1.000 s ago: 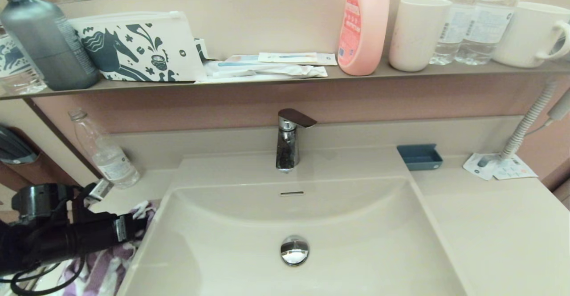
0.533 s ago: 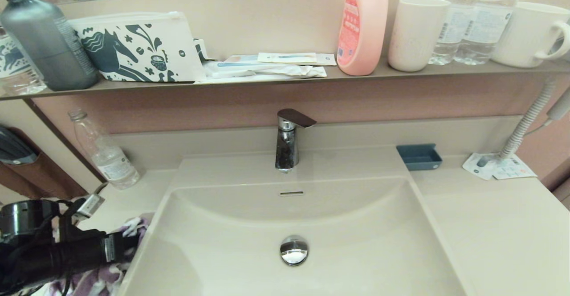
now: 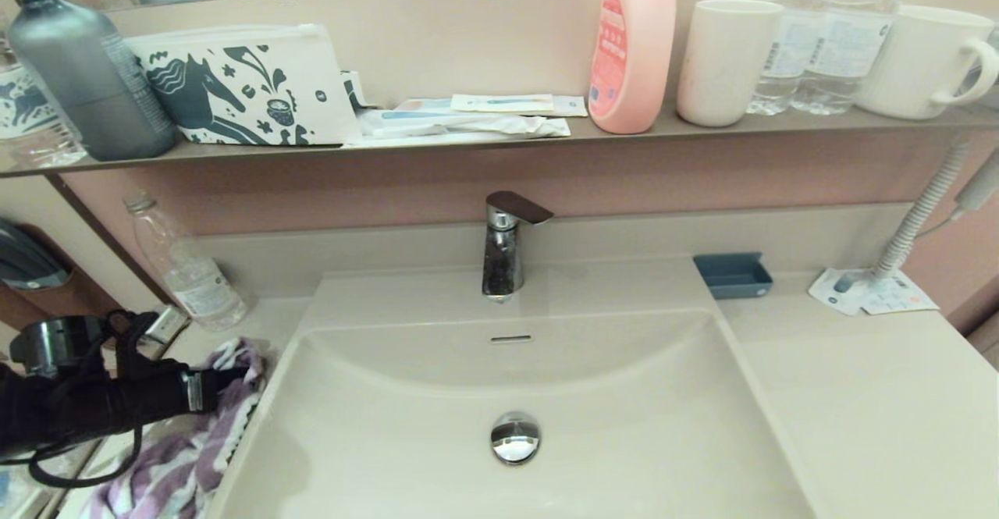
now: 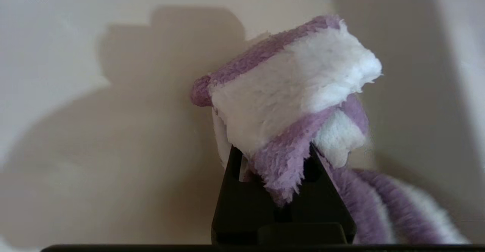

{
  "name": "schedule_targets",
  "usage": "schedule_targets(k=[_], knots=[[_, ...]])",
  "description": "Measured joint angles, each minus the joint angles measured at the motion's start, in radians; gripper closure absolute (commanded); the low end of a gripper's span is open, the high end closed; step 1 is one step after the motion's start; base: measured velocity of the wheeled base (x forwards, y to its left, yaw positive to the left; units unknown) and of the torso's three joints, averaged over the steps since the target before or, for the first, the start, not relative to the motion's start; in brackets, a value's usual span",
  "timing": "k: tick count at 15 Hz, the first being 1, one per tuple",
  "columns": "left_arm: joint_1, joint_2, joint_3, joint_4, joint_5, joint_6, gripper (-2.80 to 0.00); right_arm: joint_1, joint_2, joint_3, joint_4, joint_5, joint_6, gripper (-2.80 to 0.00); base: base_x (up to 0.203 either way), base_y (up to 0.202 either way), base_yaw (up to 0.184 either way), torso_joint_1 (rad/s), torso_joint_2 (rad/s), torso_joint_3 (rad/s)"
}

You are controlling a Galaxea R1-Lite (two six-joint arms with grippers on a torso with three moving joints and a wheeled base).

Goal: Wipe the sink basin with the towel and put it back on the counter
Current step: Wipe the sink

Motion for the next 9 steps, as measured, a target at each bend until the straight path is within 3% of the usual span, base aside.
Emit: schedule_targets(k=[5,9], knots=[[0.025,0.129,-0.195,0.001,0.019,0.029,0.0,0.0,0.0,0.0,0.0,0.0,0.0,0.0,0.0,0.0,0.0,0.0,0.0,0.0],[0.019,0.165,-0.237,0.02,0.019,0.03,0.0,0.0,0.0,0.0,0.0,0.0,0.0,0.0,0.0,0.0,0.0,0.0,0.0,0.0]])
